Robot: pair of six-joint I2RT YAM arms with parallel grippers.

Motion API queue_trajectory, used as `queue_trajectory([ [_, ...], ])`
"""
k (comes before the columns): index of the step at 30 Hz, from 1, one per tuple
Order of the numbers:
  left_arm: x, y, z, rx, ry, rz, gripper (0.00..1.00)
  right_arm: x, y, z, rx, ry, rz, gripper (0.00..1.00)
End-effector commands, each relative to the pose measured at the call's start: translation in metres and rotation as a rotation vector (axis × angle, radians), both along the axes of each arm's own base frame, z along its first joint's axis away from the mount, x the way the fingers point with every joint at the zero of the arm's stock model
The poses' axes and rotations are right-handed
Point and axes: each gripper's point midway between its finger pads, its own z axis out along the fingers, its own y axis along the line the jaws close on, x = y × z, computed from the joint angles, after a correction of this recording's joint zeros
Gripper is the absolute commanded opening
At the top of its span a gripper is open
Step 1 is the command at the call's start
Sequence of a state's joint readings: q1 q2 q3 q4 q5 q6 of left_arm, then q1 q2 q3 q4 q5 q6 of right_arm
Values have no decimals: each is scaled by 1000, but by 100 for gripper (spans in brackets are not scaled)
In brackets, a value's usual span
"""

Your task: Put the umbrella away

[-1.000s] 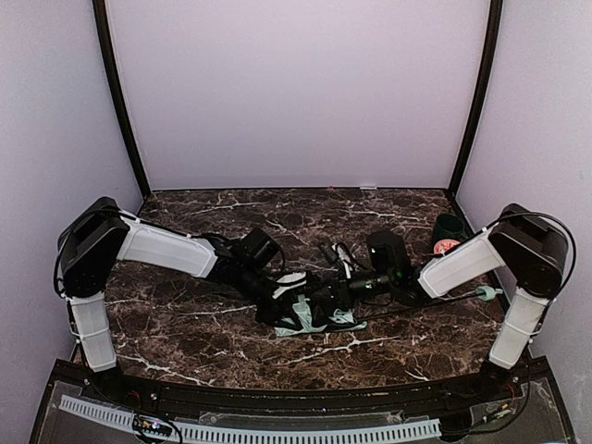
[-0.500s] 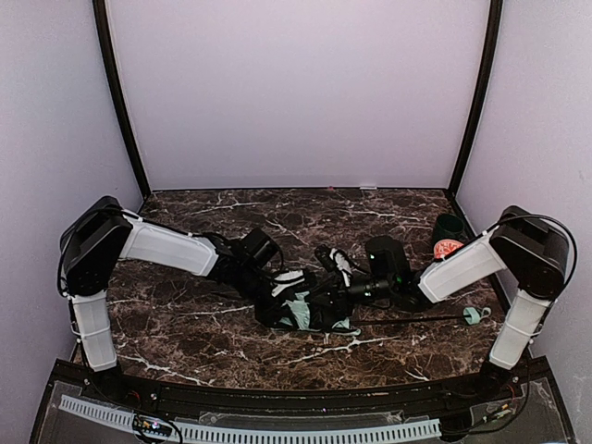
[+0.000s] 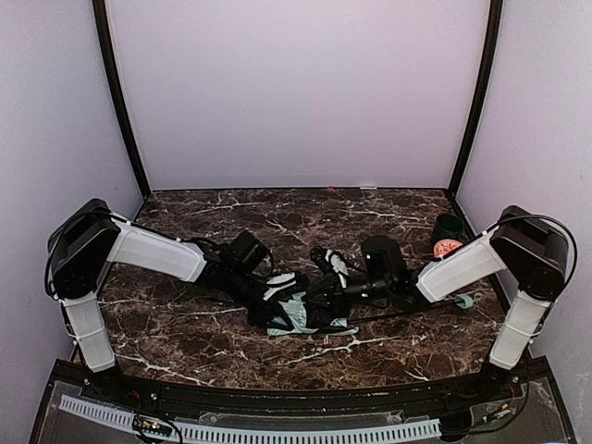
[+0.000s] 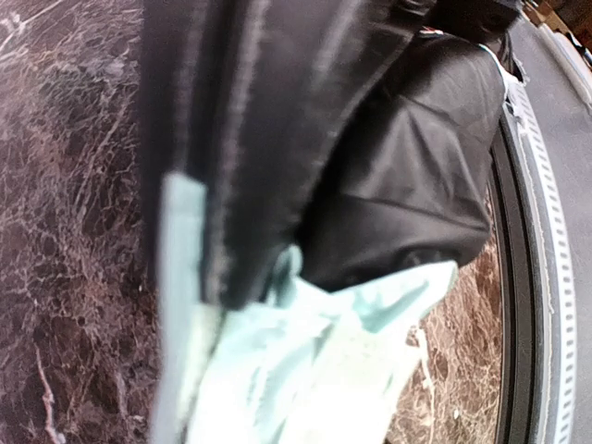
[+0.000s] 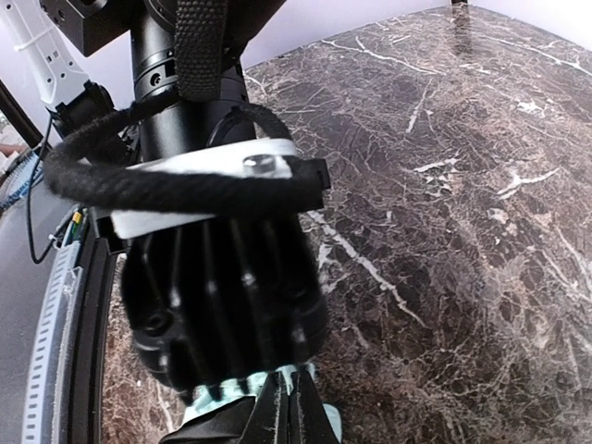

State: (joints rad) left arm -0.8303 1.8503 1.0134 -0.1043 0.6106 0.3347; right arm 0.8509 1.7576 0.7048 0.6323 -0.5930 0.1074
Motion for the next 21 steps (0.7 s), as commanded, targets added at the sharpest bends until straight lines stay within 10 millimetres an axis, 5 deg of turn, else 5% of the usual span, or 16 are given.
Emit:
queue_trajectory([
  [1, -12, 19, -18, 72, 115, 3, 2, 5, 17, 57, 119, -168, 17, 0],
  [12, -29, 15, -34, 74, 250, -52, 0, -11, 35, 102, 194, -371, 17, 0],
  [21, -25, 17, -52, 115, 349, -18, 0, -57, 34, 144, 351, -467, 163, 0],
])
